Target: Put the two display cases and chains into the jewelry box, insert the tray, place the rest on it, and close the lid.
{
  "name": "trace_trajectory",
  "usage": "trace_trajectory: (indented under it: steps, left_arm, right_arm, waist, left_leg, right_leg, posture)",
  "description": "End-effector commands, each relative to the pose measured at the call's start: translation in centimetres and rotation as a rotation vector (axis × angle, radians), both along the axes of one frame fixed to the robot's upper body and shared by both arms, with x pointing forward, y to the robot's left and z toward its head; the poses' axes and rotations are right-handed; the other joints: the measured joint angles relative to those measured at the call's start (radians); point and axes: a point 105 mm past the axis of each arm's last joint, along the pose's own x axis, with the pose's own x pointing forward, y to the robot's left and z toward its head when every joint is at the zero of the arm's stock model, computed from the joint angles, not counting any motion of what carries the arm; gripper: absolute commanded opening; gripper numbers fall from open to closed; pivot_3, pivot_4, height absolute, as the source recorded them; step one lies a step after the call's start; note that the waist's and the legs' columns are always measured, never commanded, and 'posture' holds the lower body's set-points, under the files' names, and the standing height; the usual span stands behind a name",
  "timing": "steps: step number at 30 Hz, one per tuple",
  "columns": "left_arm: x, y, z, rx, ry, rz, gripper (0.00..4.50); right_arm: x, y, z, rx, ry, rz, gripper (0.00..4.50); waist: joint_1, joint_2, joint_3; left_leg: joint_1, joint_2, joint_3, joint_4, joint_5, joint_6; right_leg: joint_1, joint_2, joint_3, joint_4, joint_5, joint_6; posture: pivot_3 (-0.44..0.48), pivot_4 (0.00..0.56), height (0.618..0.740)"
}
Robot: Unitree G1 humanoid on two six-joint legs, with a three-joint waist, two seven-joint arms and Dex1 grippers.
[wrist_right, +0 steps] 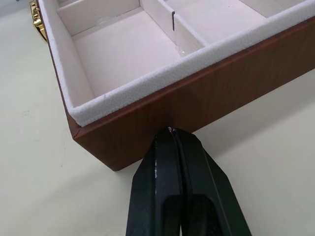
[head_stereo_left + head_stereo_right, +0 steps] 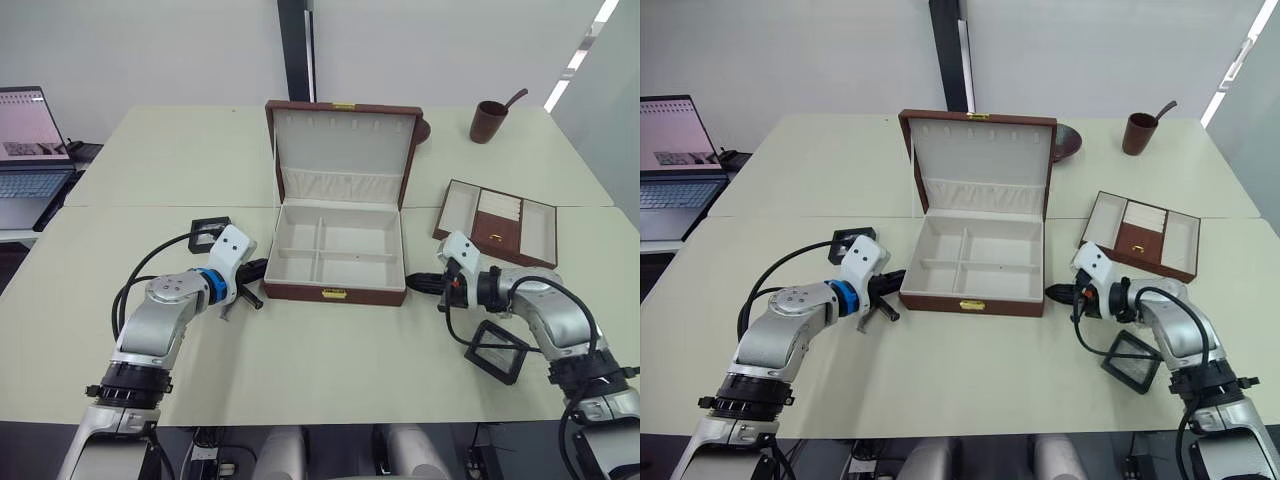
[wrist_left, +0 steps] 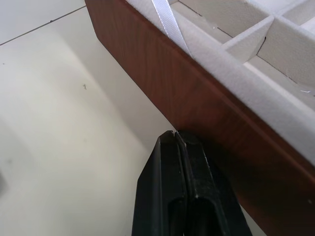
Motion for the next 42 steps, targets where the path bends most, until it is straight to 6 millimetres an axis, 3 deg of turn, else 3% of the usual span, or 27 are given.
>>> trace_trajectory:
  steps: [1,19,27,34,37,39,42]
  left_arm:
    - [-1.3,-2.7,-0.5,-0.028,0.031,-0.122,0.0]
    - [-1.8,-2.3,-0.6,-0.025,0.038,-0.109,0.0]
    - [-1.0,-0.4,0.3,-0.019,-0.007,-0.044,0.0]
    - [-0.7,3.3,2.7,-0.064,-0.074,0.045,0.0]
    - [-1.3,5.0,4.4,-0.105,-0.113,0.048,0.0]
    - [-1.7,7.0,5.2,-0.11,-0.128,0.089,0.38]
    - [-3.5,11.5,5.8,-0.073,-0.097,0.164,1.25]
  right_arm:
    - [0.2,0.6,1.2,0.021,-0.055,0.016,0.04]
    - [0.4,0.1,1.2,0.024,-0.058,-0.003,0.04]
    - [0.9,-1.3,1.7,0.014,-0.068,-0.03,0.04]
    - [1.3,-4.3,3.2,0.076,-0.064,-0.104,0.04]
    - [0.8,-6.2,3.8,0.084,-0.064,-0.117,0.59]
    - [0.2,-7.4,4.6,0.098,-0.063,-0.129,1.07]
    - [-1.0,-11.0,6.3,0.12,-0.081,-0.185,1.89]
  waist:
    - [0.0,0.0,0.0]
    - [0.0,0.0,0.0]
    - [0.0,0.0,0.0]
    - [-0.001,0.0,0.0]
    - [-0.001,0.0,0.0]
    - [-0.001,0.0,0.0]
    - [-0.002,0.0,0.0]
  left_leg:
    - [0.0,0.0,0.0,0.0,0.0,0.0]
    - [0.001,0.0,0.0,0.0,0.0,0.0]
    - [0.0,0.0,0.0,0.0,0.0,0.0]
    - [0.0,0.0,0.0,0.0,0.0,0.0]
    - [0.0,0.001,0.0,-0.001,0.0,0.0]
    - [0.0,0.001,0.001,-0.001,0.0,0.0]
    - [0.0,0.001,0.001,-0.001,0.0,0.0]
  right_leg:
    - [0.0,0.0,0.0,0.0,0.0,0.0]
    - [0.001,0.0,0.0,0.0,0.0,0.0]
    - [0.0,0.0,0.0,0.0,0.0,0.0]
    - [0.0,0.0,0.0,0.0,0.0,0.0]
    - [0.0,0.0,0.0,0.0,0.0,0.0]
    - [0.0,0.0,0.0,-0.001,0.0,0.0]
    - [0.0,0.0,0.0,-0.001,0.0,0.0]
  posture:
    - [0.0,0.15,0.74]
    - [0.0,0.15,0.74]
    - [0.0,0.15,0.74]
    - [0.0,0.15,0.74]
    - [0.0,0.15,0.74]
    - [0.0,0.15,0.74]
    - [0.0,0.15,0.74]
